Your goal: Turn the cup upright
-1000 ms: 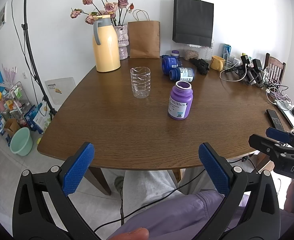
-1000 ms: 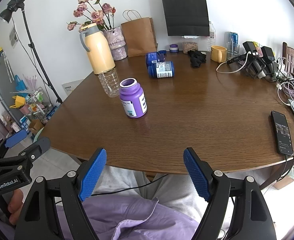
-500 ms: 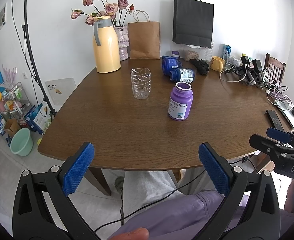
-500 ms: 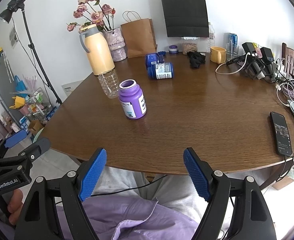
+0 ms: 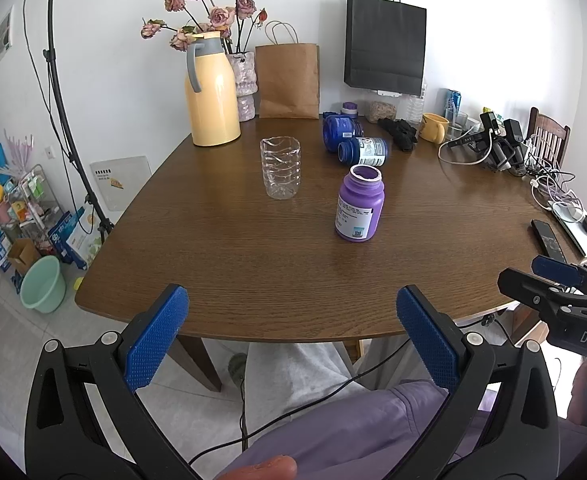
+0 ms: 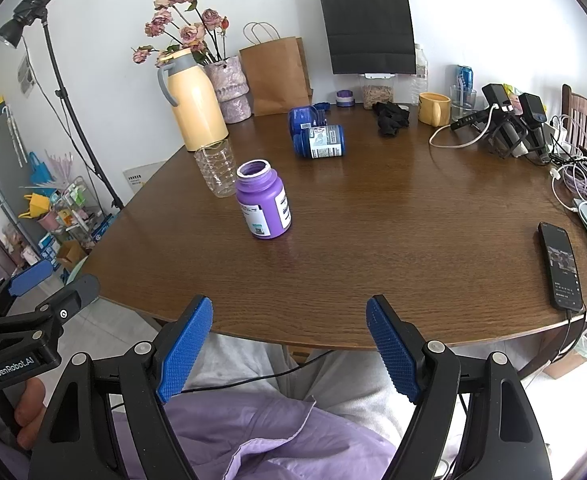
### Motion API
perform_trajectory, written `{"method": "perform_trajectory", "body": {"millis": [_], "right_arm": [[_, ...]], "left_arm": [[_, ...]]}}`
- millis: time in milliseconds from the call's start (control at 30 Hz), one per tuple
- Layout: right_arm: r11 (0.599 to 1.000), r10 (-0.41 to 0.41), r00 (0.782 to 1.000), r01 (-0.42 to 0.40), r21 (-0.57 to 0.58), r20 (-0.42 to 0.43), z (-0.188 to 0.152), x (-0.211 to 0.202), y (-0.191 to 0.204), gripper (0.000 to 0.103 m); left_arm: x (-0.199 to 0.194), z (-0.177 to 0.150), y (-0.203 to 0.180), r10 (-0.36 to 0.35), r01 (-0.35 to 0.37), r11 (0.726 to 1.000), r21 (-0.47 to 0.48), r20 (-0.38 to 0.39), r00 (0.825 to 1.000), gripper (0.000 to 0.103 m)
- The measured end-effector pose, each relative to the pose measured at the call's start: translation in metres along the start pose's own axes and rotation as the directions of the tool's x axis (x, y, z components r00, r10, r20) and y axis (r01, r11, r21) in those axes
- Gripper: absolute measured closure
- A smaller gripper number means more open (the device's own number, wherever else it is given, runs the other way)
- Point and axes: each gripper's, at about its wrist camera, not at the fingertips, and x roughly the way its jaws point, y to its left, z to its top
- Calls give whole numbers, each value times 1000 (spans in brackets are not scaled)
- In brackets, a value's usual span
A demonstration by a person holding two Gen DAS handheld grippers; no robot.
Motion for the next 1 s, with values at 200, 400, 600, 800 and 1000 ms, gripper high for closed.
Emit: {"method": "perform_trajectory", "body": {"millis": [200,400,600,800,1000], "right_arm": [[1000,-1,1000,1,-3,5,-2,0,1,20],[1000,-2,1000,2,-4,7,-1,0,1,20],[1000,-1,1000,1,-4,7,-2,0,1,20],[1000,0,1000,0,-4,7,-2,0,0,20],[1000,3,1000,-3,1,-1,-4,3,0,20]], "left_arm": [[-1,1,-1,-1,1,1000,2,2,1000,0],[-1,1,-1,1,-1,1000,1,6,1000,0],[-1,1,-1,1,-1,1000,1,4,1000,0],[-1,0,-2,0,0,1000,1,2,1000,0],[3,-4,-1,-2,2,1000,-1,-10,1000,0]]}}
